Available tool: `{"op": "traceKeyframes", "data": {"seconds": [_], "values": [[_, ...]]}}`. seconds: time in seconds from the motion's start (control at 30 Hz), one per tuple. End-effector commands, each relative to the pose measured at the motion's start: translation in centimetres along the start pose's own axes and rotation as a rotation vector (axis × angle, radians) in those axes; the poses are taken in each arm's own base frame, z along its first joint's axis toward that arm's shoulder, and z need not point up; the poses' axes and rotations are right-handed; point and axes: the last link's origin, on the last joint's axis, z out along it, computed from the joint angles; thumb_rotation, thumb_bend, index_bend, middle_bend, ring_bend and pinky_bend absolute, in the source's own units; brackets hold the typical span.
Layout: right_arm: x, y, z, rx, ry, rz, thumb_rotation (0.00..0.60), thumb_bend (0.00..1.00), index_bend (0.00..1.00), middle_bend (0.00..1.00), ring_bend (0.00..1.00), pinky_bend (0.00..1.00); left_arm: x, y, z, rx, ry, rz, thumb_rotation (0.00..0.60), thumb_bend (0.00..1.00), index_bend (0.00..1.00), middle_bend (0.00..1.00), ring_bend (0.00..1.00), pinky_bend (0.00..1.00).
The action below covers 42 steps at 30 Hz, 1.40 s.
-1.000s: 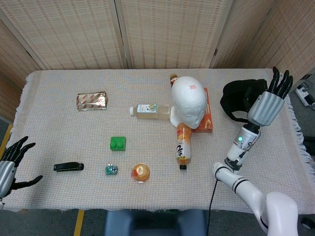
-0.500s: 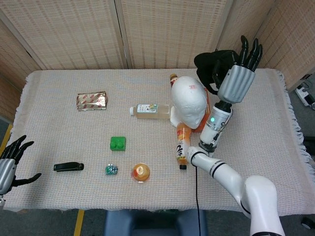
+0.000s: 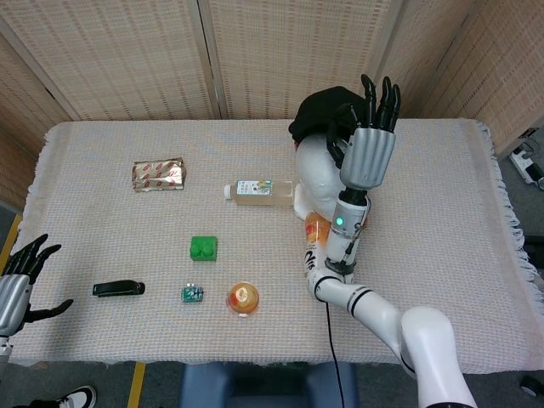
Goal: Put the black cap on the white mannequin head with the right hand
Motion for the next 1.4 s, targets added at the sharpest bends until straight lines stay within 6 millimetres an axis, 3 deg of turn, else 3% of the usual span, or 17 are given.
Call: {"op": "traceKeyframes", "data": {"seconds": [0.03, 0.43, 0.73, 1.1, 1.27, 1.33, 1.4], "values": [[1.1, 1.0, -1.1, 0.032, 0.007, 0.003, 0.6, 0.44, 0.73, 0.15, 0.0, 0.0, 0.0, 0.1, -0.1, -0.006, -0.001, 0.0, 0.6, 0.17, 0.17, 0.05, 0.0, 0.14], [4.2, 3.1, -7.5, 0.145, -0.146, 0.014, 0.6, 0.43, 0.73, 0.15, 0.0, 0.0, 0.3, 0.8, -0.9, -0.037, 0.009, -0.009, 0.6, 0.17, 0.17, 0.05, 0.0, 0.14], [4.2, 4.8, -12.2, 0.18, -0.271, 0.004, 0.6, 0.43, 0.73, 0.15, 0.0, 0.0, 0.6, 0.8, -1.0, -0.038, 0.012, -0.02, 0.6, 0.17, 0.17, 0.05, 0.0, 0.14], [4.3, 7.4, -15.7, 0.167, -0.343, -0.021, 0.6, 0.42, 0.73, 0.15, 0.0, 0.0, 0.7, 0.6, -0.9, -0.034, 0.019, -0.029, 0.6, 0.17, 0.17, 0.05, 0.0, 0.14], [4.1, 8.7, -16.4, 0.137, -0.358, -0.028, 0.6, 0.42, 0.73, 0.15, 0.0, 0.0, 0.7, 0.5, -0.9, -0.028, 0.019, -0.029, 0.6, 0.17, 0.17, 0.05, 0.0, 0.14], [4.0, 9.1, -16.6, 0.115, -0.366, -0.015, 0.6, 0.39, 0.64, 0.13, 0.0, 0.0, 0.7, 0.5, -0.9, -0.026, 0.018, -0.028, 0.6, 0.17, 0.17, 0.05, 0.0, 0.14], [4.1, 9.4, -16.5, 0.097, -0.371, -0.012, 0.6, 0.31, 0.41, 0.07, 0.0, 0.0, 0.7, 0.5, -0.8, -0.025, 0.018, -0.027, 0.6, 0.17, 0.17, 0.05, 0.0, 0.14]]}}
